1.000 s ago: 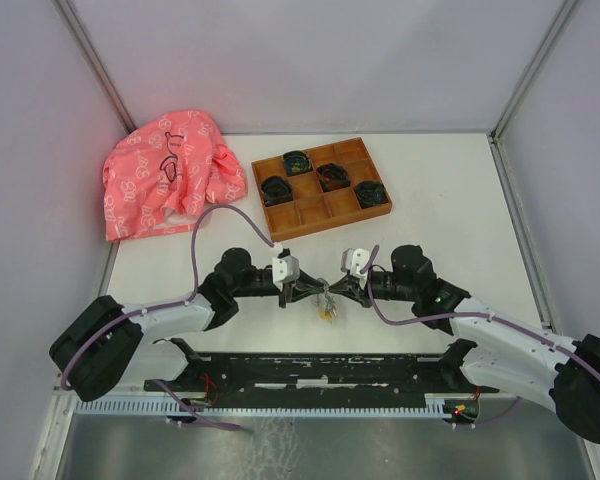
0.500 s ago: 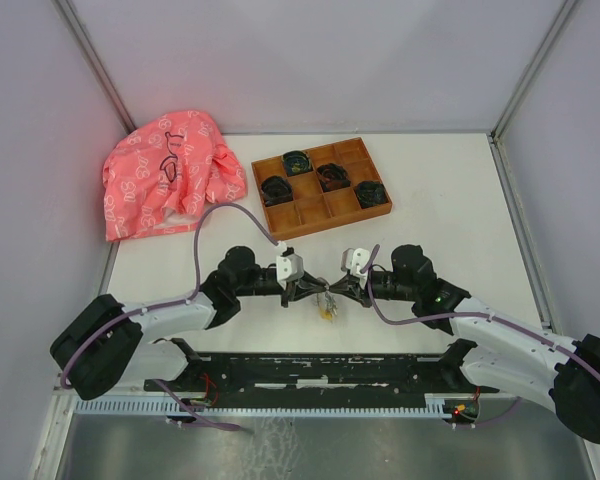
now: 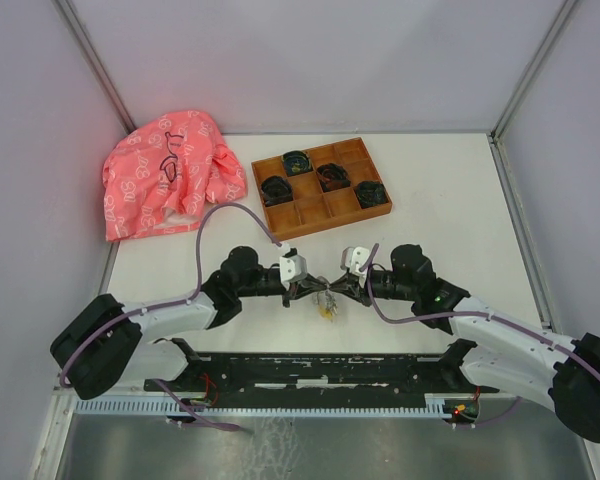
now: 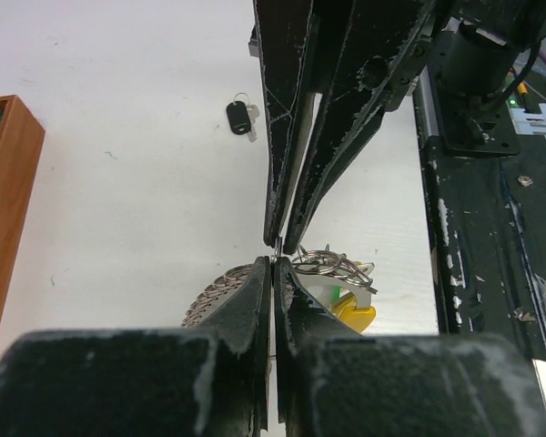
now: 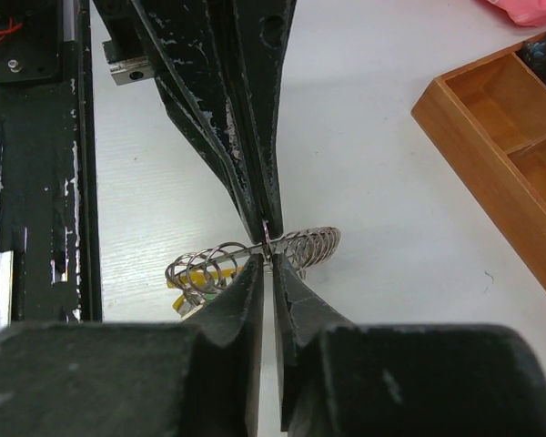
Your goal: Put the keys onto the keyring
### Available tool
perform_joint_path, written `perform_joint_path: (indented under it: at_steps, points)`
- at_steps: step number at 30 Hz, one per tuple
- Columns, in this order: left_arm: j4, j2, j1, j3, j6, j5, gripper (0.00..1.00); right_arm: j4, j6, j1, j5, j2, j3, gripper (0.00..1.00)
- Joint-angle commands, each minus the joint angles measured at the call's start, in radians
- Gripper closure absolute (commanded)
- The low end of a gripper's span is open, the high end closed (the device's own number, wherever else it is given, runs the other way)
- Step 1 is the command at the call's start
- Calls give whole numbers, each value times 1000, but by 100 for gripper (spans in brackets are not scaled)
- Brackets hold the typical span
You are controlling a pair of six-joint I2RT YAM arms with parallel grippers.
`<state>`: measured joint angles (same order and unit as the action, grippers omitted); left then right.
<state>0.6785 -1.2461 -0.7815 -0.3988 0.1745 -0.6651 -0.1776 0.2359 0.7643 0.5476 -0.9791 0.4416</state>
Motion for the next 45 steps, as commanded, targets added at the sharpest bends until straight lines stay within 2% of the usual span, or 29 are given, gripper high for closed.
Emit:
perform_joint_path:
  at_steps: [1,5,13,18,24,31,37,43,45]
  points:
    - [63,61,-1,30,56,118,97,-28,-43,0,-56,38,55,81]
    - [67,99,0,70,83,187,97,75,-158,0,-212,66,112,65]
    - [67,144,-1,121,156,255,97,465,-406,-2,-563,32,284,47]
    - [65,176,0,149,185,296,97,615,-504,-8,-756,-14,322,35]
    - [100,182,-1,180,176,336,97,772,-605,-71,-871,-112,370,32]
    - [174,171,0,209,132,389,97,804,-718,-234,-937,-134,324,31]
    - [181,185,-1,213,107,393,97,735,-772,-460,-803,-182,270,37]
    - [182,200,0,217,101,412,97,663,-789,-569,-700,-249,241,45]
    - [182,197,-1,218,101,426,97,647,-787,-621,-651,-272,229,51]
